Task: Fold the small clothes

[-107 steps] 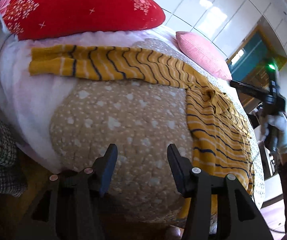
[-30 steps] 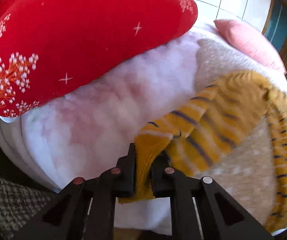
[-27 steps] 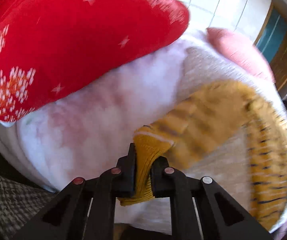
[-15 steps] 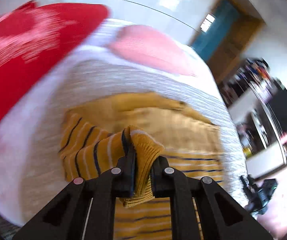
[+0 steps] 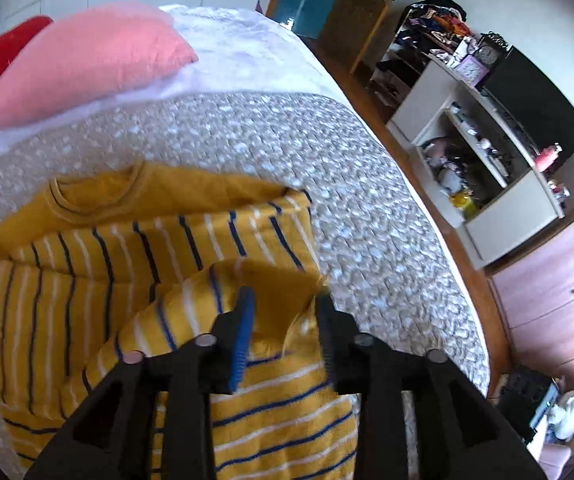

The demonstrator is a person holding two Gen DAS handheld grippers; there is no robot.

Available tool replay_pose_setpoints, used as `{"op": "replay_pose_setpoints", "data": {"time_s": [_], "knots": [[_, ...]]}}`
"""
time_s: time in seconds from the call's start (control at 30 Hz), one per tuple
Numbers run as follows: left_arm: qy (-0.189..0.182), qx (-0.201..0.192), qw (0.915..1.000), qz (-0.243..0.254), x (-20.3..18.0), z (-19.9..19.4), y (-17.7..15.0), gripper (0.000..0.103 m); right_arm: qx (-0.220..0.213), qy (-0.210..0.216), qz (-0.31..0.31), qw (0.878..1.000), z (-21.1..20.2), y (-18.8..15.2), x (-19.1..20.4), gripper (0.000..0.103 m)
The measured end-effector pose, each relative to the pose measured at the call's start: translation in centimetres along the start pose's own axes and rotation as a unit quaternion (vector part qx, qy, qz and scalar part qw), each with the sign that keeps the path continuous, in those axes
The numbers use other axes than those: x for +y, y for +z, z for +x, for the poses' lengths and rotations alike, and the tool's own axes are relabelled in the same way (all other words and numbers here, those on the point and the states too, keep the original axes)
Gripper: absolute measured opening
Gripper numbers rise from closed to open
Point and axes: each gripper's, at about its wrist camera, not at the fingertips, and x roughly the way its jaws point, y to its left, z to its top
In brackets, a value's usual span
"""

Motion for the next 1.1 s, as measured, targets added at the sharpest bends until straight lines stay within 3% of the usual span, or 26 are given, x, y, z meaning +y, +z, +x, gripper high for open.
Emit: {"op": "replay_pose_setpoints", "data": {"time_s": [0.13, 0.27, 0.43, 0.57, 0.7, 0.8, 1.1], "knots": [[0.017, -0.019, 0.9997, -0.005, 2.5, -3.0, -1.6, 0.045, 0.013, -0.005, -0.009, 1.0, 0.2, -0.2, 0.0, 0.059], [0.068, -0.059, 0.9958, -0.013, 6.4, -7.7, -3.8, 0.054, 0.033, -0.009, -0.027, 0.999, 2.2, -1.1, 1.6, 0.06], [0.17, -0.077, 0.9806, -0.058, 14.0, -11.3, -8.1, 0.056, 0.066, -0.016, -0.063, 0.996, 3.5, -2.1, 4.5, 0.06], [0.217, -0.076, 0.9655, -0.123, 20.7, -12.4, -11.1, 0.056, 0.088, -0.028, -0.079, 0.993, 4.4, -3.4, 5.9, 0.06], [0.212, -0.065, 0.9604, -0.169, 24.9, -11.7, -13.2, 0.056, 0.11, -0.036, -0.097, 0.989, 5.8, -4.8, 7.4, 0.06], [0.192, -0.058, 0.9621, -0.185, 26.3, -10.5, -14.2, 0.056, 0.123, -0.041, -0.112, 0.985, 6.8, -5.6, 8.4, 0.06], [0.157, -0.028, 0.9709, -0.179, 25.8, -7.6, -17.0, 0.058, 0.13, -0.05, -0.127, 0.982, 10.9, -3.7, 9.3, 0.061]]}}
